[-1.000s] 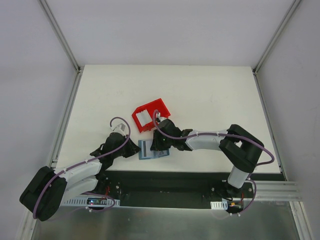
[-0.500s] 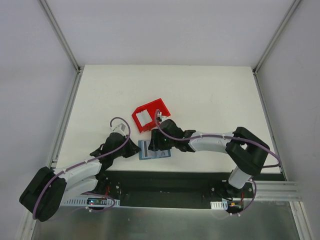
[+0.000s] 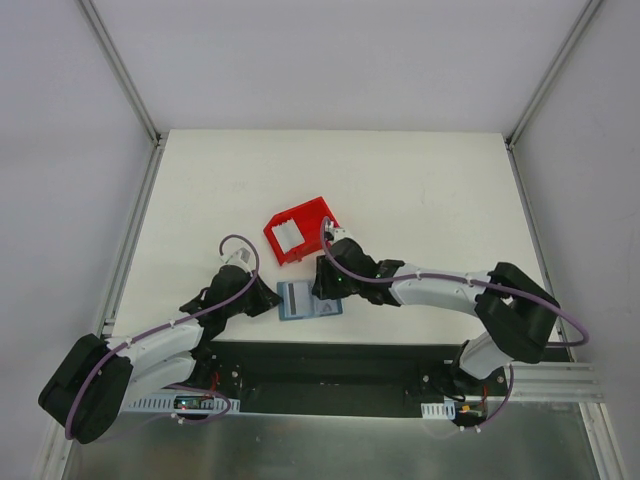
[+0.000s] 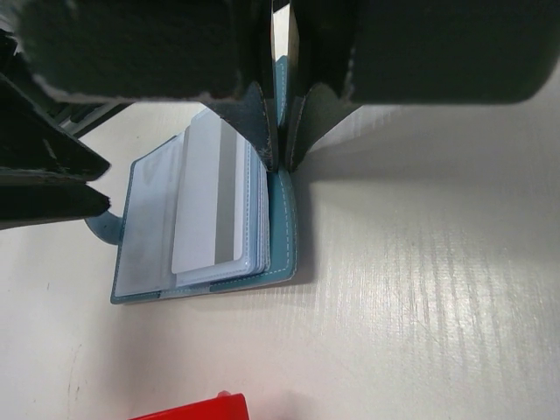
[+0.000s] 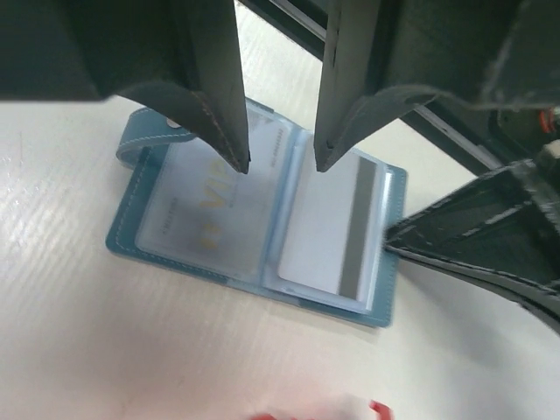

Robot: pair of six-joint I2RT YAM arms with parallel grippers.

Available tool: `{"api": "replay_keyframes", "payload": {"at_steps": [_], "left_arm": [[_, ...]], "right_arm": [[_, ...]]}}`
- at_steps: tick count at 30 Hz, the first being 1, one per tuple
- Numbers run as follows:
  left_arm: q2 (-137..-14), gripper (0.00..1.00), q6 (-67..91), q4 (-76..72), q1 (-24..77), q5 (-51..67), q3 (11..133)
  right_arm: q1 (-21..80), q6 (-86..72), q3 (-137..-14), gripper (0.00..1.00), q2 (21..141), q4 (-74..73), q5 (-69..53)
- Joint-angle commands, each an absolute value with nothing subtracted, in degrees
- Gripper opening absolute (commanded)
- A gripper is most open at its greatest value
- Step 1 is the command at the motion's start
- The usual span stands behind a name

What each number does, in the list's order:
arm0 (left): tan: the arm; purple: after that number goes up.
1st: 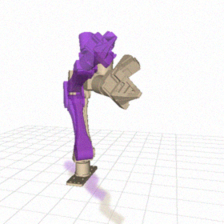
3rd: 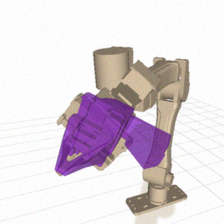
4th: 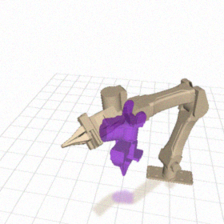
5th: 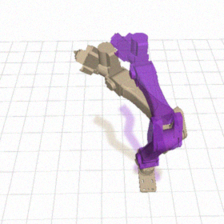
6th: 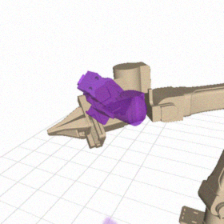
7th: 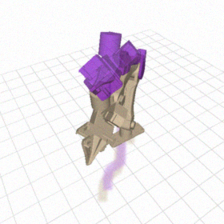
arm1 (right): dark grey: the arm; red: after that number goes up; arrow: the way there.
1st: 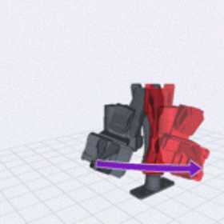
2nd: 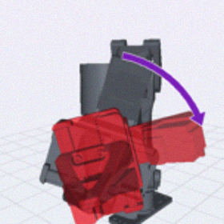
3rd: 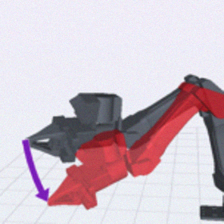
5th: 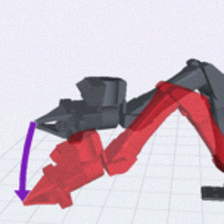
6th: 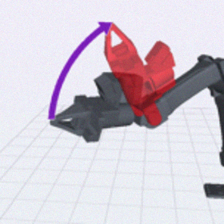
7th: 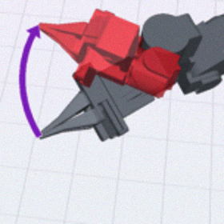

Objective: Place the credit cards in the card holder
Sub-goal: Insert the credit card into the card holder, then pick up the credit card from the storage box.

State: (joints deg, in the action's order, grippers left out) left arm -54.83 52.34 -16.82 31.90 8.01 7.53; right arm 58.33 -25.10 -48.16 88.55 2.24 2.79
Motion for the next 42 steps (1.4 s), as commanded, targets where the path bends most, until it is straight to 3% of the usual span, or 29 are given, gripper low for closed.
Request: {"api": "replay_keyframes", "payload": {"at_steps": [1,11,13,15,20,42], "left_arm": [[-54.1,0.0,55.1,-16.1,32.9,8.9,8.0],[-52.7,0.0,58.4,-16.1,33.7,5.6,6.9],[-52.4,0.0,58.7,-15.7,33.7,5.0,7.0],[-52.0,0.0,58.8,-15.7,33.7,4.5,7.1],[-52.7,0.0,56.8,-15.0,33.7,3.6,8.3],[-54.1,0.0,50.3,-12.7,33.7,4.3,10.9]], "right_arm": [[58.1,-25.8,-49.6,0.36,90.2,-4.3,5.8],[55.8,-19.7,-52.7,0.35,86.3,-9.1,6.5],[55.5,-17.2,-54.7,0.39,84.9,-9.1,5.3],[55.2,-15.3,-56.9,0.5,83.7,-9.7,4.8],[52.7,-12.1,-64.6,0.59,84.4,-13.2,2.1],[44.3,-6.4,-96.6,0.69,113.3,-22.9,-12.1]]}}
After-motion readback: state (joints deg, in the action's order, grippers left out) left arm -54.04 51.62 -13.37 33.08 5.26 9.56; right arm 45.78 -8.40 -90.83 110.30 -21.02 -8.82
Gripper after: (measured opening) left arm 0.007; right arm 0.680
